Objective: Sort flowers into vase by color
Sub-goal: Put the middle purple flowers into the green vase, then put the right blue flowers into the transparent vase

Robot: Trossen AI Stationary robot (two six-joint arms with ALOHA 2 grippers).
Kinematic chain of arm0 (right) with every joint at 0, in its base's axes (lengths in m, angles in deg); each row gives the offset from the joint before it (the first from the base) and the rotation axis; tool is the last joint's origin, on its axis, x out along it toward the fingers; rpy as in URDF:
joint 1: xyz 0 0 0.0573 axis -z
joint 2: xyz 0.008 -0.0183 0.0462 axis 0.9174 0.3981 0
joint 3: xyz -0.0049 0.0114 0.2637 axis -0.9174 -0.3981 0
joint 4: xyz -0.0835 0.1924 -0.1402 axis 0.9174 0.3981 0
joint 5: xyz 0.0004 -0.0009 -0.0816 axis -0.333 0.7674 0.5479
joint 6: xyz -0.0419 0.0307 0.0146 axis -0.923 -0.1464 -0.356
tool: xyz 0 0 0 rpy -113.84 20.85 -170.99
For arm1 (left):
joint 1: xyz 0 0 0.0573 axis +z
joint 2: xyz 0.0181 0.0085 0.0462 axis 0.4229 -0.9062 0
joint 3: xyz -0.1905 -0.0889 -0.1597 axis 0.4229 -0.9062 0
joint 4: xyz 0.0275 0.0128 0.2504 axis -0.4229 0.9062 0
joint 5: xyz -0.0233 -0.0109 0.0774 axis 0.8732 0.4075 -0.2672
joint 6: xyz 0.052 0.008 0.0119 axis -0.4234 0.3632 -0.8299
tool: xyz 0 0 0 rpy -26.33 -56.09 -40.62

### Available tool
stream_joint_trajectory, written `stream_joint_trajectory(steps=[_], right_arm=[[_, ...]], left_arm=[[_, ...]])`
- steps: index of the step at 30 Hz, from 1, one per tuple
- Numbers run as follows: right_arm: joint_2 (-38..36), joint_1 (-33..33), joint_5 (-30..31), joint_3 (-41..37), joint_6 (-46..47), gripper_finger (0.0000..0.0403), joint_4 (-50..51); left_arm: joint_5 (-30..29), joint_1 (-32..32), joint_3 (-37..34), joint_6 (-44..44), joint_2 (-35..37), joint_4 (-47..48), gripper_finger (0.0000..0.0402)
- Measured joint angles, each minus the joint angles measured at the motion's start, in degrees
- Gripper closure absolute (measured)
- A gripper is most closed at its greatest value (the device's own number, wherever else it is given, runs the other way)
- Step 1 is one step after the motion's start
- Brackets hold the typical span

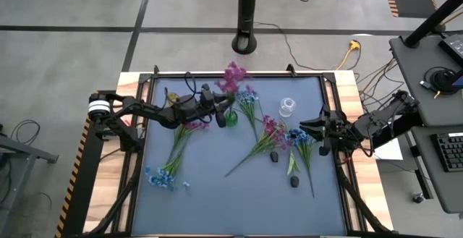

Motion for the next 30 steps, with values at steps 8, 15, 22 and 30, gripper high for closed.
stream_joint_trajectory(steps=[8, 15, 22, 30], right_arm=[[0.00, 0.01, -0.01, 0.00, 0.00, 0.0335, -0.01], [-0.01, 0.01, -0.01, 0.00, 0.00, 0.0335, -0.01], [0.00, -0.01, -0.01, 0.00, 0.00, 0.0335, -0.01], [0.00, 0.01, -0.08, -0.01, 0.48, 0.0335, 0.04]], left_arm=[[0.02, -0.12, 0.00, 1.49, 0.00, 3.20, 0.0256], [0.04, -0.56, 0.00, 2.21, 0.85, 8.81, 0.0238], [0.05, -1.71, 0.00, 2.20, 2.05, 9.99, 0.0235], [-0.08, -3.87, 0.00, 3.10, 10.21, 23.71, 0.0235]])
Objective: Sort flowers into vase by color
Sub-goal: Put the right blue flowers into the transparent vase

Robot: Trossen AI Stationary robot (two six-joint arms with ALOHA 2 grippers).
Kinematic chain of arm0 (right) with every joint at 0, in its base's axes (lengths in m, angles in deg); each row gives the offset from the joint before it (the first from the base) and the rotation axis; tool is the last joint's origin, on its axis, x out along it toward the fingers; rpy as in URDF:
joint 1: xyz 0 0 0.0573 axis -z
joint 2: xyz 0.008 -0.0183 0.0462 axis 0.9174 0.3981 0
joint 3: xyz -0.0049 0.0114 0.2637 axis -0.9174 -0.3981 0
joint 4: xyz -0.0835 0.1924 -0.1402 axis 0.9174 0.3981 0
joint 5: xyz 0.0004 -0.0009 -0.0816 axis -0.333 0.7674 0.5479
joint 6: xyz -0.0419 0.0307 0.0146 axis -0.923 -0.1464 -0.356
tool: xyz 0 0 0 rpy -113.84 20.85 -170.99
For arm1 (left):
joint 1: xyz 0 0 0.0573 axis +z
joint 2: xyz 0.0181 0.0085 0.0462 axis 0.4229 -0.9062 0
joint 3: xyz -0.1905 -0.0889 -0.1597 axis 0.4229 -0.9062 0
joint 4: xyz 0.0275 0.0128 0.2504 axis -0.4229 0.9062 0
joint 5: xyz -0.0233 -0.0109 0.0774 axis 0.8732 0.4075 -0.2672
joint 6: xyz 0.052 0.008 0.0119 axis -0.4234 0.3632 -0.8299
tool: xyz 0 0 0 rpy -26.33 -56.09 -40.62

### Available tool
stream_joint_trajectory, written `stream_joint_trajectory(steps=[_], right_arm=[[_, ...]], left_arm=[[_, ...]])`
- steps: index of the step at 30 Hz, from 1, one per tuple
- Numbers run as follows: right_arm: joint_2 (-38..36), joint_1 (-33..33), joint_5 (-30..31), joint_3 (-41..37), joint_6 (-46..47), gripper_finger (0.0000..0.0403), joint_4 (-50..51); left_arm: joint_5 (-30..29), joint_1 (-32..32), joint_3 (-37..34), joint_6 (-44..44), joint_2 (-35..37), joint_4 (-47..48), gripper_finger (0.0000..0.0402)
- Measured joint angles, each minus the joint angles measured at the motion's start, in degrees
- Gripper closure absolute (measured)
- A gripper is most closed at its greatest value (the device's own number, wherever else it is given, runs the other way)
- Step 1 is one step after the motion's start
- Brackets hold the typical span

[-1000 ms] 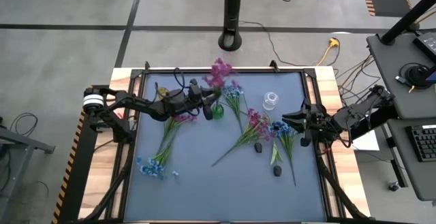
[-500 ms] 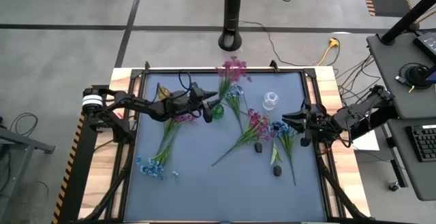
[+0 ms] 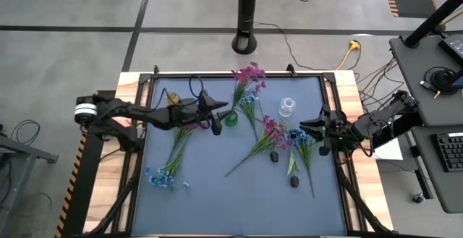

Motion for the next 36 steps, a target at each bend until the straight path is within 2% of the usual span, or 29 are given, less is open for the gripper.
stream_joint_trajectory(steps=[6, 12, 18, 21, 29, 33, 36], right_arm=[[0.02, -0.02, -0.50, -0.01, 2.88, 0.0335, 0.25], [1.31, -0.01, -3.05, -0.01, 3.37, 0.0335, 0.15], [4.59, 0.00, -3.46, -0.01, 2.81, 0.0335, -2.51], [6.71, 0.00, -6.25, 0.24, 3.21, 0.0335, -3.45], [15.13, -0.02, -7.24, 4.63, 15.94, 0.0335, 0.49], [19.94, -0.02, -9.86, 7.75, 29.13, 0.0335, 8.55], [24.16, -0.02, -15.56, 10.68, 40.74, 0.0335, 17.84]], left_arm=[[-0.45, -4.89, 0.00, 8.23, 8.33, 14.84, 0.0235], [-1.93, -13.42, 0.02, 19.56, 12.12, 28.00, 0.0240], [-3.16, -21.86, 0.02, 27.63, 11.93, 32.44, 0.0244], [-3.26, -25.17, 0.02, 30.27, 11.06, 33.08, 0.0244], [-5.26, -27.50, 2.15, 31.50, 5.09, 32.44, 0.0244], [-5.49, -27.50, 5.32, 28.73, 0.05, 32.74, 0.0244], [-5.34, -27.50, 8.44, 26.28, -2.37, 33.73, 0.0244]])
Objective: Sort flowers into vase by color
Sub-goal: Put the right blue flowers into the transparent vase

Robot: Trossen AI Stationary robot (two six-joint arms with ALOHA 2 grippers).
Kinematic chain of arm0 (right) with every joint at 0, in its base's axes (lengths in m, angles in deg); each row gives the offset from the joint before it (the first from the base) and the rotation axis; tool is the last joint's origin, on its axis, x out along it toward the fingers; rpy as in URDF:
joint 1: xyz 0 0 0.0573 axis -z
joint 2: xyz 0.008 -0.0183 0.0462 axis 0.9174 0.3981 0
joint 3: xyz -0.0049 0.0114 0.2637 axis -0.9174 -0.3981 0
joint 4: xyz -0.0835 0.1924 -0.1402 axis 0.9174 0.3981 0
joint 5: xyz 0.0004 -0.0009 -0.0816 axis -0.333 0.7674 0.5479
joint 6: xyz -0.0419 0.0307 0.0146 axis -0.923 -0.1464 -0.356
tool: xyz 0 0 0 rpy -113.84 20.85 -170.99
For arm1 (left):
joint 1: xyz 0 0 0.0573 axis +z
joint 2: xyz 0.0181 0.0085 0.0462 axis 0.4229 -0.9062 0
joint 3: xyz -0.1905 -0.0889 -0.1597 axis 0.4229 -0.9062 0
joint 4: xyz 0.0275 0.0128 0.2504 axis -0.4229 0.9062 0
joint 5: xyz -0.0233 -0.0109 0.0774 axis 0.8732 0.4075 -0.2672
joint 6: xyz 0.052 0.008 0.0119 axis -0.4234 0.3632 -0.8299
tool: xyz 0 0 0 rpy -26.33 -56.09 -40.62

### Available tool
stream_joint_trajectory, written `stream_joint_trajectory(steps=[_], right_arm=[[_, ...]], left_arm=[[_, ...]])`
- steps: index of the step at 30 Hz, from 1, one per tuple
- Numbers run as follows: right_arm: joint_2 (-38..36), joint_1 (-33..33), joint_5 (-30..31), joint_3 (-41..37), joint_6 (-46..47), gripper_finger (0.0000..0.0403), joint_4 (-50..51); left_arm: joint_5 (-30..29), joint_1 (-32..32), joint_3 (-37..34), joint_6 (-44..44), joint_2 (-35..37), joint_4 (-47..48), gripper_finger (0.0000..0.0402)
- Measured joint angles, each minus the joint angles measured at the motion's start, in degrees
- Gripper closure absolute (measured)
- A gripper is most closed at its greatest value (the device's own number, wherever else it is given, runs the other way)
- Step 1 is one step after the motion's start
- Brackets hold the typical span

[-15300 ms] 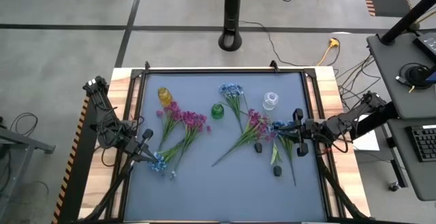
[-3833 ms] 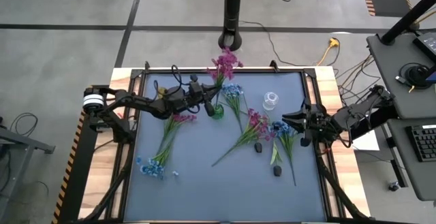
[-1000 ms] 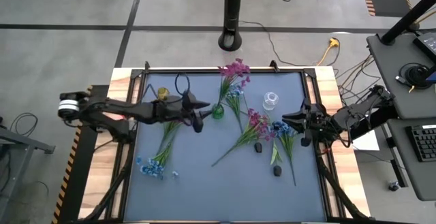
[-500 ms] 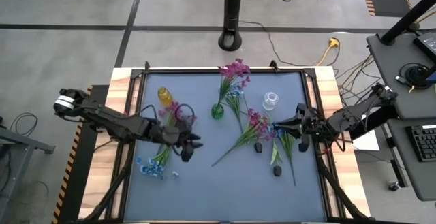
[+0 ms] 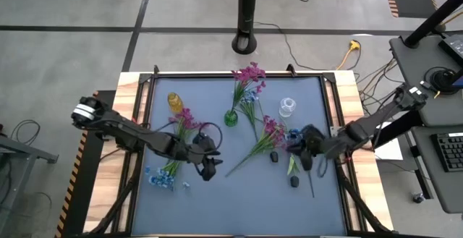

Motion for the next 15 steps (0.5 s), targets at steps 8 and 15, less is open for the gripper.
stream_joint_trajectory(steps=[8, 15], right_arm=[[13.10, -0.38, -15.54, 8.66, 20.83, 0.0335, 21.85], [22.08, -1.21, -22.87, 13.01, 28.24, 0.0333, 35.64]], left_arm=[[-0.52, -1.59, 9.20, -3.19, -1.13, 16.66, 0.0244], [-2.72, -5.11, 12.33, -3.25, -1.02, 25.94, 0.0244]])
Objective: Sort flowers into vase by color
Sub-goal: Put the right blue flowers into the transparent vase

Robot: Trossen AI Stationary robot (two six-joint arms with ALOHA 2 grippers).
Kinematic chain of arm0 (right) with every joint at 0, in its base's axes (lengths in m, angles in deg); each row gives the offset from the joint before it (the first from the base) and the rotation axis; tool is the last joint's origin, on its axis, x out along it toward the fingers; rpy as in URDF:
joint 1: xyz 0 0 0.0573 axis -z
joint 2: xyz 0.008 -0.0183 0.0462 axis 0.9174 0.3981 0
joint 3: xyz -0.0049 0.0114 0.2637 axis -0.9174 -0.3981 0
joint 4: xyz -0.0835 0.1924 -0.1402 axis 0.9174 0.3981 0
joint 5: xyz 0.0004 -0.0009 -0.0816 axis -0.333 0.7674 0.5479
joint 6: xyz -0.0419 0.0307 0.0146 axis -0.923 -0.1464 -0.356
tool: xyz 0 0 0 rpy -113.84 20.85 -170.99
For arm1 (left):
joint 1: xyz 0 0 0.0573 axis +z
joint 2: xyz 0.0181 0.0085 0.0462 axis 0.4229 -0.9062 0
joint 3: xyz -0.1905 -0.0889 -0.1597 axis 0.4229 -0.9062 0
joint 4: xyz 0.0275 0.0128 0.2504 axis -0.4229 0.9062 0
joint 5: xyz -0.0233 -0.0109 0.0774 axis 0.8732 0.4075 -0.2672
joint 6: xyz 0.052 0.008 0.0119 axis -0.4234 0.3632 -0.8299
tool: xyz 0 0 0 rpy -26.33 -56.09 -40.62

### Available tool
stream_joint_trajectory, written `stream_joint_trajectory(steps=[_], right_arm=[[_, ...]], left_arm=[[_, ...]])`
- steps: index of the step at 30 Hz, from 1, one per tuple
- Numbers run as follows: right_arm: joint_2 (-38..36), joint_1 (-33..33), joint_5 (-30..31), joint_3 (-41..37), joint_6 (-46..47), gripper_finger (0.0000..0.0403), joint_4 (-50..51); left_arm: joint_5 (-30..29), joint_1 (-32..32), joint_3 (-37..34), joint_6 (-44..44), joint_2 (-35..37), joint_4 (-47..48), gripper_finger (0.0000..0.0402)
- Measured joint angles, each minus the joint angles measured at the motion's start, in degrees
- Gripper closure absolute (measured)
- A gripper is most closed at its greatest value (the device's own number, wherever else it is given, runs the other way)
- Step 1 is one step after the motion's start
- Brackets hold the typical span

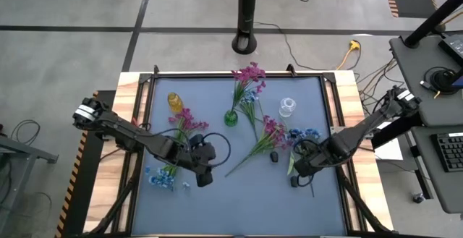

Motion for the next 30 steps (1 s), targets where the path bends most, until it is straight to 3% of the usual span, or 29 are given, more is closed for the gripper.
stream_joint_trajectory(steps=[5, 12, 16, 21, 30], right_arm=[[2.80, -0.34, -4.25, -0.63, 0.60, 0.0295, 0.31], [2.72, -0.30, 1.00, -1.03, 1.80, 0.0192, -0.62], [3.15, -0.30, 1.58, -2.43, 2.71, 0.0153, -1.04], [3.66, -0.30, 2.29, -5.95, 3.21, 0.0144, -7.11], [3.64, -0.30, 4.28, -12.57, 5.61, 0.0164, -12.97]], left_arm=[[-1.24, -2.31, 0.10, 0.01, 0.00, 0.62, 0.0244], [-5.50, -3.02, 0.08, -0.02, 0.02, 2.21, 0.0244], [-5.60, -3.02, 0.08, -0.02, 0.02, 2.21, 0.0244], [-6.00, -3.02, 0.03, -0.02, 0.04, 2.21, 0.0244], [-6.05, -3.02, 0.03, 0.42, 0.04, 2.07, 0.0244]])
